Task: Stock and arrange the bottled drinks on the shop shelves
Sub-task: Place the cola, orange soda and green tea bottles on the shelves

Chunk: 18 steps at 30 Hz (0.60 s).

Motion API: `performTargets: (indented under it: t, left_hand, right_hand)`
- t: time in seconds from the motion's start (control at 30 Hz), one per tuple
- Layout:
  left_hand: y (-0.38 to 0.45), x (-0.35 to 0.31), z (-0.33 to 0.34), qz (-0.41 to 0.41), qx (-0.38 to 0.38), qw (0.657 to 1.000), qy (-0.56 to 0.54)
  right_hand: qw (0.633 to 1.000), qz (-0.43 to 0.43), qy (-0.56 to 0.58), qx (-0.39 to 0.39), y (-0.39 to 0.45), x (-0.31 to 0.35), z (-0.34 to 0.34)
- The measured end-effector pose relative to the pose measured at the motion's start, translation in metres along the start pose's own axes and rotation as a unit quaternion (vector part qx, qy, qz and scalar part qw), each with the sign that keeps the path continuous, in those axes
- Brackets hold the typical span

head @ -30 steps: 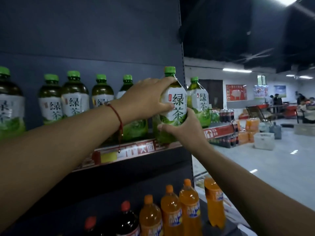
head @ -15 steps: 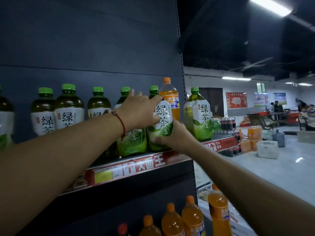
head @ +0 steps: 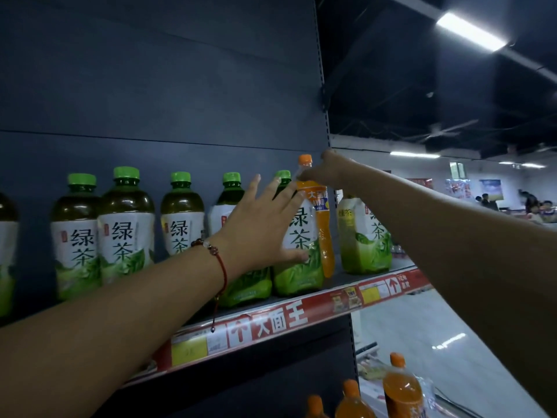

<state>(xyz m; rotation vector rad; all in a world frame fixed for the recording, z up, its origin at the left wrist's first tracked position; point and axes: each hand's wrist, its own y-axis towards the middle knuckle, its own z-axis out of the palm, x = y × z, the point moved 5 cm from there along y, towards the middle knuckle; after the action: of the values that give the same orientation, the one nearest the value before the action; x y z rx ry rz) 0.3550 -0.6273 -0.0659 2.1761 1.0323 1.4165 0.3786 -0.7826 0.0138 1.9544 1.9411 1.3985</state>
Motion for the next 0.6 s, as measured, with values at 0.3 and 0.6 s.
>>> performTargets:
  t: [0.3, 0.6]
  left_hand:
    - [-0.001, -0.004, -0.003, -0.026, -0.008, 0.999, -0.043]
    - [-0.004, -0.007, -0.004, -0.044, -0.003, 0.996, -0.080]
  right_hand:
    - [0.997, 0.012, -0.077, 0.023, 0.005, -0.002, 0.025]
    - [0.973, -0.066, 0.104, -0.195, -0.042, 0.001, -0.066]
